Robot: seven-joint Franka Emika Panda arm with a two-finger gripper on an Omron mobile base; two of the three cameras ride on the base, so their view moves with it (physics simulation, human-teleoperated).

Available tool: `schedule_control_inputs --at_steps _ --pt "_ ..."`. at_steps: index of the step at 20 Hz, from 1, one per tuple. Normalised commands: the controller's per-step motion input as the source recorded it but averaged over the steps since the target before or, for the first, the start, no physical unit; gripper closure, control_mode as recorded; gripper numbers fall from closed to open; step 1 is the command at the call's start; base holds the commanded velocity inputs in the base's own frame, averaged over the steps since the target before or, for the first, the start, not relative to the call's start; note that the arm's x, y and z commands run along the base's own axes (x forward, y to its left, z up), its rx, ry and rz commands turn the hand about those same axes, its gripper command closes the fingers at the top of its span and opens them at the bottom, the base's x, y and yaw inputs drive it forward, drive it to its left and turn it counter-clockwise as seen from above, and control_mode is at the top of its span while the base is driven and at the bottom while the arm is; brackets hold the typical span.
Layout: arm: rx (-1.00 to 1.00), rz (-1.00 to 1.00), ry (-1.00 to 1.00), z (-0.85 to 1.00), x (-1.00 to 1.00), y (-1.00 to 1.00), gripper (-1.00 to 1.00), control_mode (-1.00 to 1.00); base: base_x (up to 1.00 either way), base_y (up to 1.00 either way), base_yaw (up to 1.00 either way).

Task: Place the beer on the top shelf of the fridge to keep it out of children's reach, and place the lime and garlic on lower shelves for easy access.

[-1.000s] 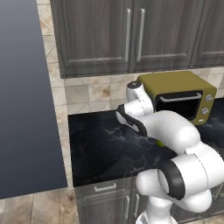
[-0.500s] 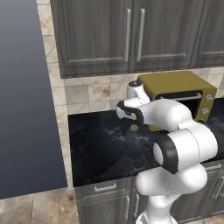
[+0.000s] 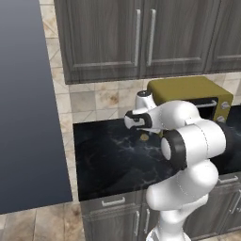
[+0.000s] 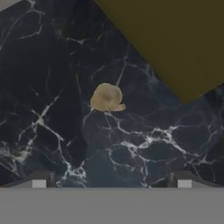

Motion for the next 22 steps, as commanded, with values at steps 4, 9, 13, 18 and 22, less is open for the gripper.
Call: schedule_control_inputs --at_steps 4,9,13,18,22 --pt "0.00 -0.03 0.01 -0.27 0.25 0.00 -1.00 -1.00 0.00 0.00 0.00" --pt "0.00 -0.03 0.02 -0.23 0.22 -0.01 -1.00 -1.00 0.00 0.00 0.00" --pt "0.00 -0.05 0.01 -0.21 0.20 -0.07 -1.00 -1.00 0.00 0.00 0.00" --pt "0.00 -0.07 0.00 -0.19 0.21 -0.15 -1.00 -1.00 0.00 0.00 0.00" --pt "0.00 -0.07 0.00 -0.16 0.20 -0.16 -1.00 -1.00 0.00 0.00 0.00"
